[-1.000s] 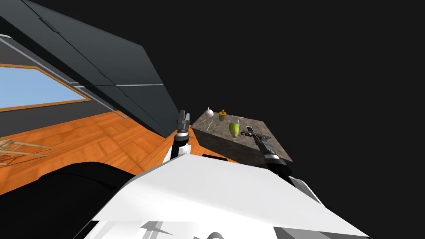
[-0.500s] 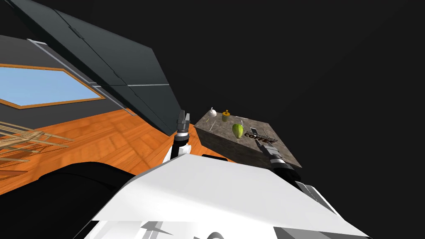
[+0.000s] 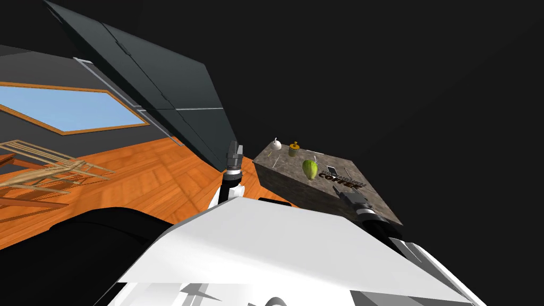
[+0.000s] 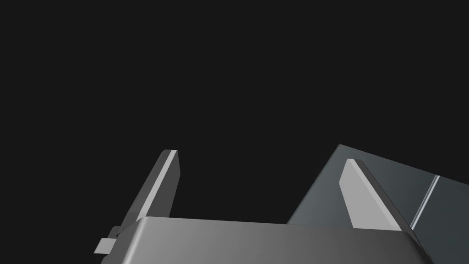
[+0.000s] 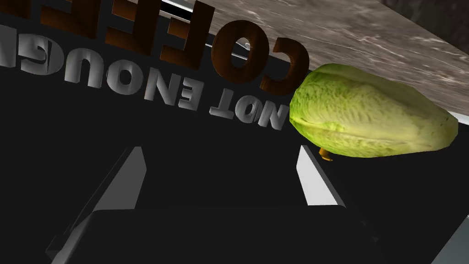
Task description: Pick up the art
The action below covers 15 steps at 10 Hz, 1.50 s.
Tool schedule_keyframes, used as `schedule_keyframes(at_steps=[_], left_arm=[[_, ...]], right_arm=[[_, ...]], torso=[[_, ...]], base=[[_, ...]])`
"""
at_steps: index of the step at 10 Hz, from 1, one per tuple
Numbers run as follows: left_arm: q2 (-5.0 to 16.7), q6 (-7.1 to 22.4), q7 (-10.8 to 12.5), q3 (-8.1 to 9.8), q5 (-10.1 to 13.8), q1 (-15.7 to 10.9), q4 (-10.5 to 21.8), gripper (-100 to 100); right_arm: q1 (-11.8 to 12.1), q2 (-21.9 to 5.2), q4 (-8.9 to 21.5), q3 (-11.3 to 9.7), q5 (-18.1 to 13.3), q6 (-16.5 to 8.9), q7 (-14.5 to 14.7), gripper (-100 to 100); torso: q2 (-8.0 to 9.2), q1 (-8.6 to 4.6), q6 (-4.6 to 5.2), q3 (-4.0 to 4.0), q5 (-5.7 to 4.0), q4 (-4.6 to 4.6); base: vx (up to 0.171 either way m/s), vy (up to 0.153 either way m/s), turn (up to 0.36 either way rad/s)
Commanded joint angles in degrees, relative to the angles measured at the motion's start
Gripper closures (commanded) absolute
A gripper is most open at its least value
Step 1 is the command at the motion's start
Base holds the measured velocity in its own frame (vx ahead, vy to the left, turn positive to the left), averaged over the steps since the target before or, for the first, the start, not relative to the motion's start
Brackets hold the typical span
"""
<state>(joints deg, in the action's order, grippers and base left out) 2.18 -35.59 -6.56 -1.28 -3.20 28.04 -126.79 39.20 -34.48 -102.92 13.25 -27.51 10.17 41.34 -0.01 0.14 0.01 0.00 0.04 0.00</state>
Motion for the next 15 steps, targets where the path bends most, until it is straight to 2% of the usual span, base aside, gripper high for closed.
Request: schedule_keyframes(at_steps=[1,2,6,7,11,15], left_arm=[[0.0,0.0,0.0,0.00,0.0,0.0,0.0,0],[0.0,0.0,0.0,0.00,0.0,0.0,0.0,0],[0.0,0.0,0.0,0.00,0.0,0.0,0.0,0],[0.0,0.0,0.0,0.00,0.0,0.0,0.0,0],[0.0,0.0,0.0,0.00,0.0,0.0,0.0,0],[0.0,0.0,0.0,0.00,0.0,0.0,0.0,0]], right_arm=[[-0.1,-2.8,2.3,-0.1,-2.5,-1.3,2.3,-100],[-0.1,-2.8,2.3,-0.1,-2.5,-1.3,2.3,-100],[-0.2,-10.4,8.6,-0.4,-8.9,-3.5,7.0,-100],[-0.2,-10.8,8.6,-0.4,-8.9,-3.5,7.0,-100],[-0.6,-18.1,14.0,-1.0,-14.9,-5.0,10.6,-100],[-0.8,-24.0,18.2,-1.6,-19.6,-6.1,13.5,-100]], torso=[[0.00,0.00,0.00,0.00,0.00,0.00],[-0.02,0.02,-0.03,-0.01,0.01,0.00],[-0.05,0.07,0.00,-0.03,0.01,-0.01],[-0.08,0.08,-0.01,-0.05,0.01,-0.02],[-0.06,0.02,0.00,-0.03,0.00,-0.01],[-0.08,-0.02,0.01,-0.05,0.00,-0.02]], base=[[0.010,0.057,0.136],[0.010,0.039,0.040],[0.017,0.058,0.089],[0.020,0.039,0.032],[0.020,0.045,0.080],[0.029,0.043,0.076]])
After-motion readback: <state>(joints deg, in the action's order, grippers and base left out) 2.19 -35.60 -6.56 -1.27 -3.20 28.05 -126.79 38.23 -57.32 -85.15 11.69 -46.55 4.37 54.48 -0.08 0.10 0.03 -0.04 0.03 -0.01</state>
